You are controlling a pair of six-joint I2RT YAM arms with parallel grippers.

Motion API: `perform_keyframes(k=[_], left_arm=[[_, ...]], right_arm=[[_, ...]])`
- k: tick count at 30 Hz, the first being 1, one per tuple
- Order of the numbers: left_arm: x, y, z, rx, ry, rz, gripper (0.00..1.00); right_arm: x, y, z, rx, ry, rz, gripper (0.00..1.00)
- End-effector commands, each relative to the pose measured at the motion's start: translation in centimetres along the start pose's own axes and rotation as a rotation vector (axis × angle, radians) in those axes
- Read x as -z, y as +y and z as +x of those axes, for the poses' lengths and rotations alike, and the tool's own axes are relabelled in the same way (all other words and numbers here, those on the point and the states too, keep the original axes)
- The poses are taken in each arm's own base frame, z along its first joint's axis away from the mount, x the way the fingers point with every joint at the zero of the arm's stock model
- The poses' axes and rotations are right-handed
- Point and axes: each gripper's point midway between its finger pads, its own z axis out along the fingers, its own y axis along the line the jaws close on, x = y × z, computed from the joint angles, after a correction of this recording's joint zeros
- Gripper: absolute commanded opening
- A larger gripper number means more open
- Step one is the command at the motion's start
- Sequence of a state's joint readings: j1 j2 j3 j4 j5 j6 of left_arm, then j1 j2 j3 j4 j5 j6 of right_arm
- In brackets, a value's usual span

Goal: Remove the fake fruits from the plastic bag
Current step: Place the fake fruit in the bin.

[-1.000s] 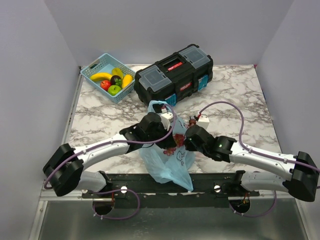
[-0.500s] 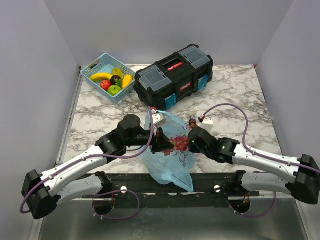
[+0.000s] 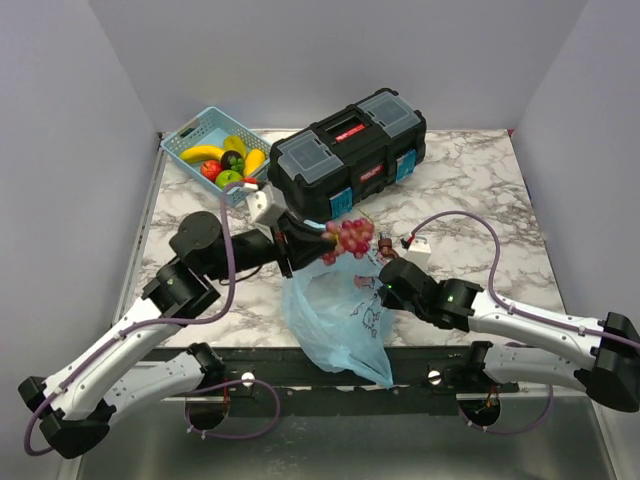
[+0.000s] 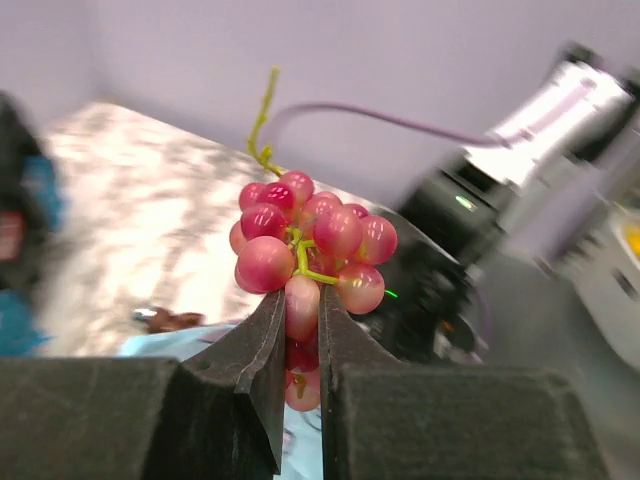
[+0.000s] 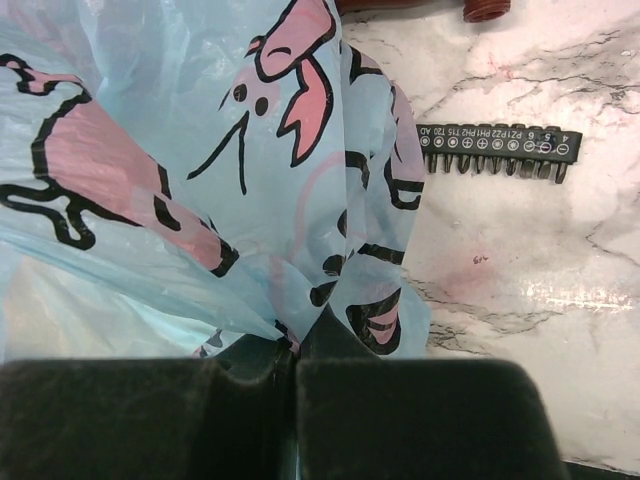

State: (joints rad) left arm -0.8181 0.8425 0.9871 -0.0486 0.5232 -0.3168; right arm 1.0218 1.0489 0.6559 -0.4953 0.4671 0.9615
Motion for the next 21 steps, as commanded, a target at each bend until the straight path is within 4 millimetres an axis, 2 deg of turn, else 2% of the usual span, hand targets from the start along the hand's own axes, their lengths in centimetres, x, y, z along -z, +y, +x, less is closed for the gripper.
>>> perform_keyframes(k=[1,3,6,10,16,18,21], left_arm=[[3.5,7.9,-4.8,0.043,-0.187,-0.482,0.0],[5.5,11.2,-5.9,0.06,-0.233,-0.66,0.0],[7.8,15.0,-7.4,0.059,-0.279,-0.836,0.0],[10.4,20.5,-8.2,0.112,-0.335,-1.058,0.0],[11.9,29.9,-5.0,0.396,-0.375,-1.133,0.0],[12.0,32.5,-4.5,0.412,-0.389,-1.107,0.0],[13.0,35.9,-3.8,0.454,-0.413,-1.118,0.0]], right_arm=[[0.1,-0.5,0.0,-0.014,-0.016,0.011,0.01],[0.0,-0.4,0.1,-0.009,-0.023,-0.002,0.01],[0.2,-0.3,0.0,-0.006,-0.013,-0.004,0.01],[0.4,-0.1,-0.2,-0.01,-0.023,-0.018,0.01],[0.8,0.4,-0.7,-0.003,-0.029,-0.037,0.01],[0.9,0.3,-0.8,-0.001,-0.03,-0.032,0.01],[1.0,0.4,-0.9,-0.004,-0.031,-0.036,0.01]])
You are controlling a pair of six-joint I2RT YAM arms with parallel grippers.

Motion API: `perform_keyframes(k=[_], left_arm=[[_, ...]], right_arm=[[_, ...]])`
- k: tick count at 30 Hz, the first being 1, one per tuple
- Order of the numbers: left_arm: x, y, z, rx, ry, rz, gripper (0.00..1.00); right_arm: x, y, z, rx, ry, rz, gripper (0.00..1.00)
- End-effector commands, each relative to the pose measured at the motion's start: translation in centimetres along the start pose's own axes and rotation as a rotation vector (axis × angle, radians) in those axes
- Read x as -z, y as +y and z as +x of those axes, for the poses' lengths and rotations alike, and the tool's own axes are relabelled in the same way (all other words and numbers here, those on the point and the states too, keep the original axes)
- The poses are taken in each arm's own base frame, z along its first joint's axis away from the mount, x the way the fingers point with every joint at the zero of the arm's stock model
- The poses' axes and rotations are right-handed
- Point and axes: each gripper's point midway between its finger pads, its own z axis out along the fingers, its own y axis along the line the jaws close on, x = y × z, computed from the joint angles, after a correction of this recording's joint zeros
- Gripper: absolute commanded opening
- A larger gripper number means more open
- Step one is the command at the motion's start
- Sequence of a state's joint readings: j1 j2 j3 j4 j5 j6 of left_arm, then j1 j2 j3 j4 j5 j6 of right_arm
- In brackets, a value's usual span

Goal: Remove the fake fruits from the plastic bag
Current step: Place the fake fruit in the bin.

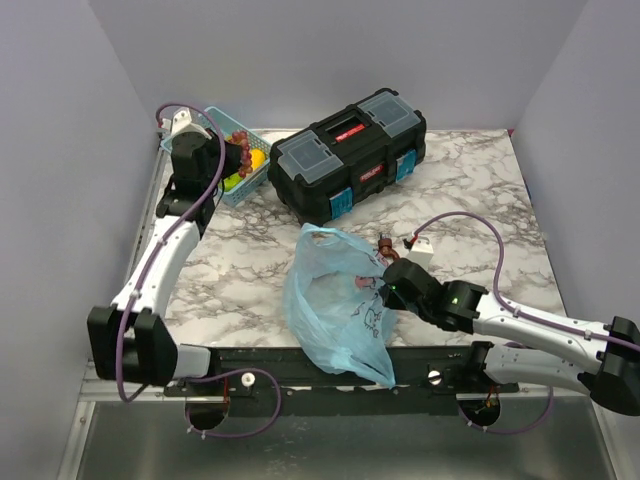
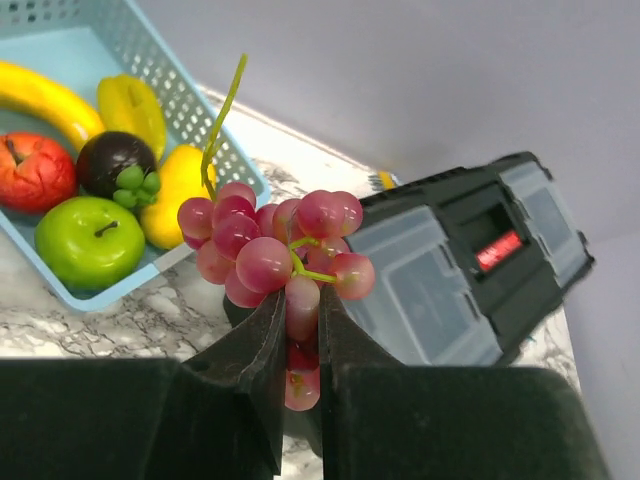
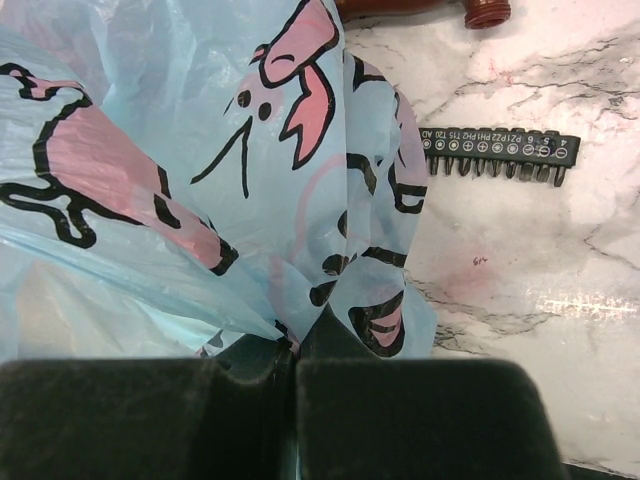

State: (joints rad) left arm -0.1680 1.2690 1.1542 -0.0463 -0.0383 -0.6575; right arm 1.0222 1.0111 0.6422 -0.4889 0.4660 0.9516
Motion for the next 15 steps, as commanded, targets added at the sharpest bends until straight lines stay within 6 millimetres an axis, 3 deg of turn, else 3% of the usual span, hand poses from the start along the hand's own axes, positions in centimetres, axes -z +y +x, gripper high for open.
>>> perform_keyframes(k=[1,6,11,13,15], left_arm=[[-4.0,1.1,-1.9,0.123,-0.039,0.063,0.0],[-9.7,6.3,-2.6,0.222,0.015,-0.009,0.0],[-14.0,8.8,-3.9,0.306,0.042,0.004,0.01],[-15.0,9.5,-4.9,0.295,0.031,-0.02,0.19],[-15.9,10.0,-5.2,0.279,0.065,-0.051,0.51]], right_arm=[[0.5,0.4,-0.6,0.0,-0.015,-0.013,0.01],[0.5,0.7,-0.8,0.002,-0.014,-0.014,0.01],[0.5,1.3,-1.1,0.004,-0.009,-0.015,0.01],[0.5,1.7,-1.2,0.003,-0.007,-0.022,0.01],[0.4,2.0,-1.2,0.001,-0.003,-0.029,0.01]])
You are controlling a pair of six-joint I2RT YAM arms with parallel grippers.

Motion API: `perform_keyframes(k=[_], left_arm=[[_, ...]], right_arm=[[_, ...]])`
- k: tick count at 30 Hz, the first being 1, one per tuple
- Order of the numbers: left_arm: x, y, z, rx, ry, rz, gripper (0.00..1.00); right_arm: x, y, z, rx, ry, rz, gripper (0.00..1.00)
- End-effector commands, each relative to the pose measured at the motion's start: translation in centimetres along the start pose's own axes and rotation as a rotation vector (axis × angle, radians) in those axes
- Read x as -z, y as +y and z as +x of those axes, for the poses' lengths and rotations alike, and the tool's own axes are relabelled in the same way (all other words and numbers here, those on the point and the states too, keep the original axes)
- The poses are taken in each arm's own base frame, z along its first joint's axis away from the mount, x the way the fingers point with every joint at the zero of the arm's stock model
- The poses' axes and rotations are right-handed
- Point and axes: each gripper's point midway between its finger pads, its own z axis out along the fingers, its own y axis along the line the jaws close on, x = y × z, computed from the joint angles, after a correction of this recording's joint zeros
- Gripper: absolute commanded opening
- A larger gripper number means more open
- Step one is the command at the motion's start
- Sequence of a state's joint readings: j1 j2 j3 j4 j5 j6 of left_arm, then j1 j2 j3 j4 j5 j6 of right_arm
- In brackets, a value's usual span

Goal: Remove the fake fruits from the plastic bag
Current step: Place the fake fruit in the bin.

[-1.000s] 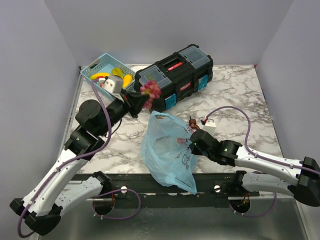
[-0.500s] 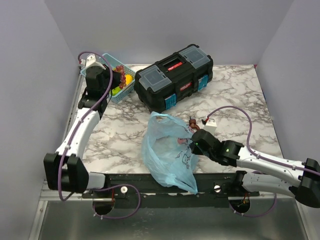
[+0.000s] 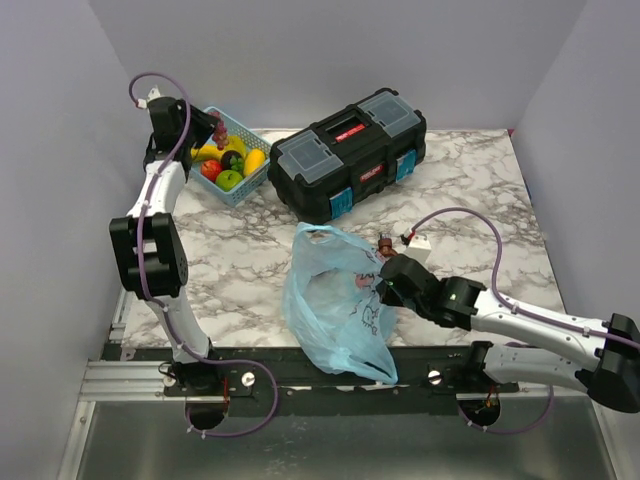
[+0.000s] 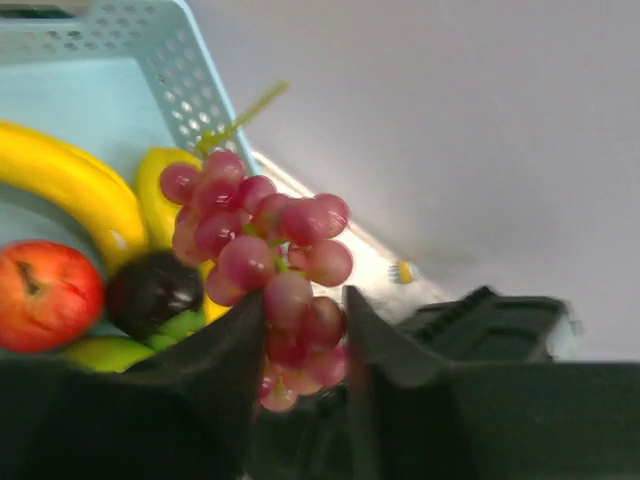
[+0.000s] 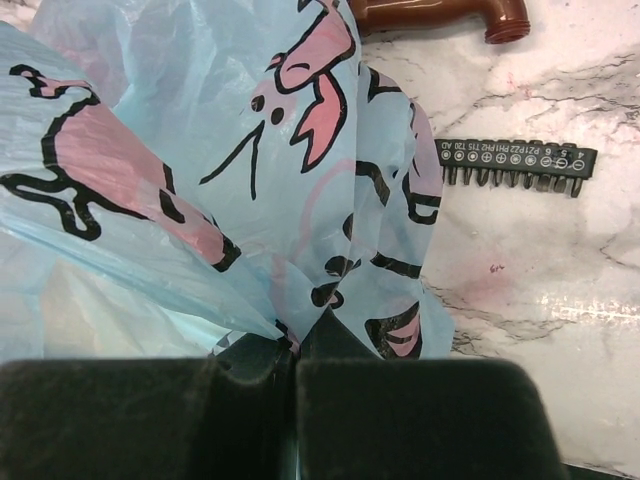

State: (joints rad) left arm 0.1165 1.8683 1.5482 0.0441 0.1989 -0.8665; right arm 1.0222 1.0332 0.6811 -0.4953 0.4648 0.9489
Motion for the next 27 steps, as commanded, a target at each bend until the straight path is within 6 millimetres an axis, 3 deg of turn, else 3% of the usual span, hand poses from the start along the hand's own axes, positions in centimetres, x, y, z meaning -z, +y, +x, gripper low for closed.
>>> perform_keyframes(k=[1,5,9,15,20,27], left_arm=[[-1.2,-2.4,-2.2,-0.018,0.041,0.043,0.58],[-0.4,-3.3,-2.6,-0.059,0.086,0.025,0.64],[3.4,-4.5,-1.5,-0.061,0.078,0.043,0.63],[10.4,-8.3,4.6,-0.07,0.196,0.183,0.61],[16.5,-13.5,10.3,-0.131,0.295,0.366,0.58],[25.6,-19.1,14.0,-0.33,0.302,0.645,0.59]], right_arm=[[0.2,1.2,-0.5,0.002,0.004,-0.026,0.01],[0.1,1.5,-0.3,0.004,0.011,-0.034,0.01],[0.0,1.4,-0.2,0.004,0.01,-0.032,0.01],[-0.1,1.6,-0.1,0.009,0.011,-0.043,0.01],[0.0,2.0,-0.4,0.008,0.008,-0.056,0.01],[0.6,3.5,-1.7,0.0,-0.011,-0.096,0.01]])
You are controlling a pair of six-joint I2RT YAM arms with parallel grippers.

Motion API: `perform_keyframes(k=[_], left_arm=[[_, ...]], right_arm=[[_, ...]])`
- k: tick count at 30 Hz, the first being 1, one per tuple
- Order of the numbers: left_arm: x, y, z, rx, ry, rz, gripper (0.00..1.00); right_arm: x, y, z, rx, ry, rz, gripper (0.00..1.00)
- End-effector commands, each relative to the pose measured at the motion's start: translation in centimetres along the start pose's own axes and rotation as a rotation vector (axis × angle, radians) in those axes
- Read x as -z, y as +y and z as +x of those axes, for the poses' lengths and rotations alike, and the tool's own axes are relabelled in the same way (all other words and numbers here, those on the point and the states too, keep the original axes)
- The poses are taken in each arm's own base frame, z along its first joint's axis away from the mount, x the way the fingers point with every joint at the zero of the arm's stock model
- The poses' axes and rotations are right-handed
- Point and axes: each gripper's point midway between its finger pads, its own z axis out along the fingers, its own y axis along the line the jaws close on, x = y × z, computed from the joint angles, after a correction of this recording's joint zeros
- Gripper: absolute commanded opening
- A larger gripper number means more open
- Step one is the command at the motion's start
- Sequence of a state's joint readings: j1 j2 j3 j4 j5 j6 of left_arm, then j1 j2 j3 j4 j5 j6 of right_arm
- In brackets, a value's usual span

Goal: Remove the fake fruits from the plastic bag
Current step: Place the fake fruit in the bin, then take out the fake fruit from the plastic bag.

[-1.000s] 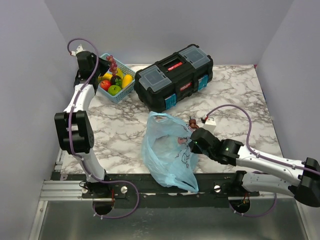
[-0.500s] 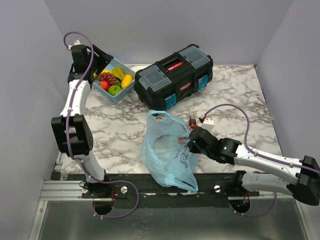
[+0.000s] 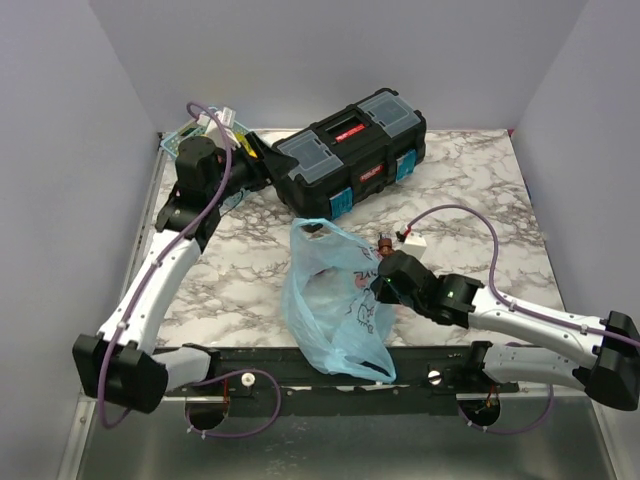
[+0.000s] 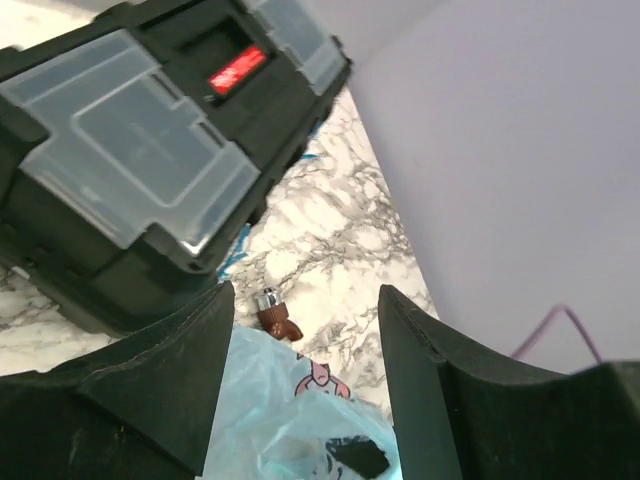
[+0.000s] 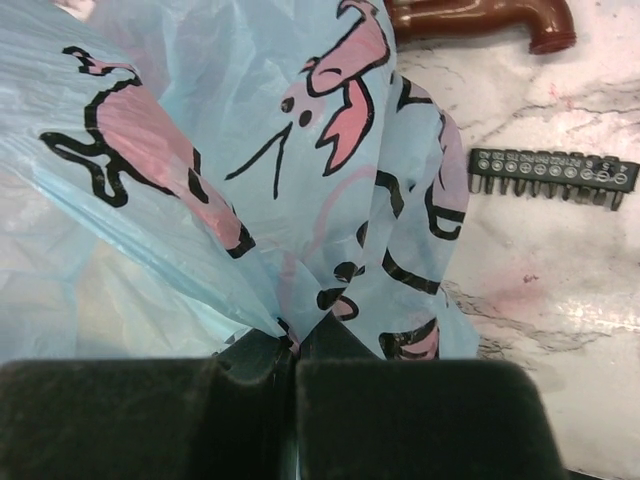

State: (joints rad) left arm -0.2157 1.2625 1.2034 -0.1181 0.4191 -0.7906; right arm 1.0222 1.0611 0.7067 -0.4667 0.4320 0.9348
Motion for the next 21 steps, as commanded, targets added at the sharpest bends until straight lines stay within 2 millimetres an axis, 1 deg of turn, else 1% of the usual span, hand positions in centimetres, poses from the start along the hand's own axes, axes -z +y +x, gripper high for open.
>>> perform_keyframes(k=[1,3,6,9,11,13,16,18,20,21], left_arm=[[3.8,-7.0,2.0,-0.246,-0.005,0.231,0.6],[5.3,-9.3,3.7,-0.364,0.013,0.32,0.61],[7.9,-11.8,6.9,-0.462,0.075,0.46,0.61],[10.6,-13.4,11.3,-0.569,0.173,0.61,0.61],[11.8,-13.5,14.0,-0.638,0.225,0.664,0.61],[12.0,-12.7,16.7,-0.678,0.282,0.663,0.61],[11.4,-10.3,20.6,-0.721,0.394,0.595,0.58],[11.0,-8.6,23.0,-0.712,0.445,0.562,0.55],[10.4,-6.9,25.1,-0.688,0.469,0.518,0.54],[9.8,-5.8,25.7,-0.676,0.469,0.473,0.53]], right_arm=[[0.6,2.3,-1.6,-0.001,-0.025,-0.063,0.01],[0.7,2.7,-1.8,0.001,-0.026,-0.074,0.01],[0.7,3.1,-2.0,0.005,-0.028,-0.084,0.01],[0.7,3.3,-2.1,0.007,-0.03,-0.088,0.01],[0.6,3.3,-2.0,0.009,-0.028,-0.089,0.01],[0.7,3.4,-2.0,0.004,-0.029,-0.097,0.01],[0.6,3.6,-2.0,0.004,-0.026,-0.103,0.01],[0.7,3.6,-2.0,-0.001,-0.026,-0.101,0.01],[0.8,3.5,-2.1,-0.006,-0.029,-0.101,0.01],[0.9,3.4,-2.1,-0.008,-0.033,-0.099,0.01]])
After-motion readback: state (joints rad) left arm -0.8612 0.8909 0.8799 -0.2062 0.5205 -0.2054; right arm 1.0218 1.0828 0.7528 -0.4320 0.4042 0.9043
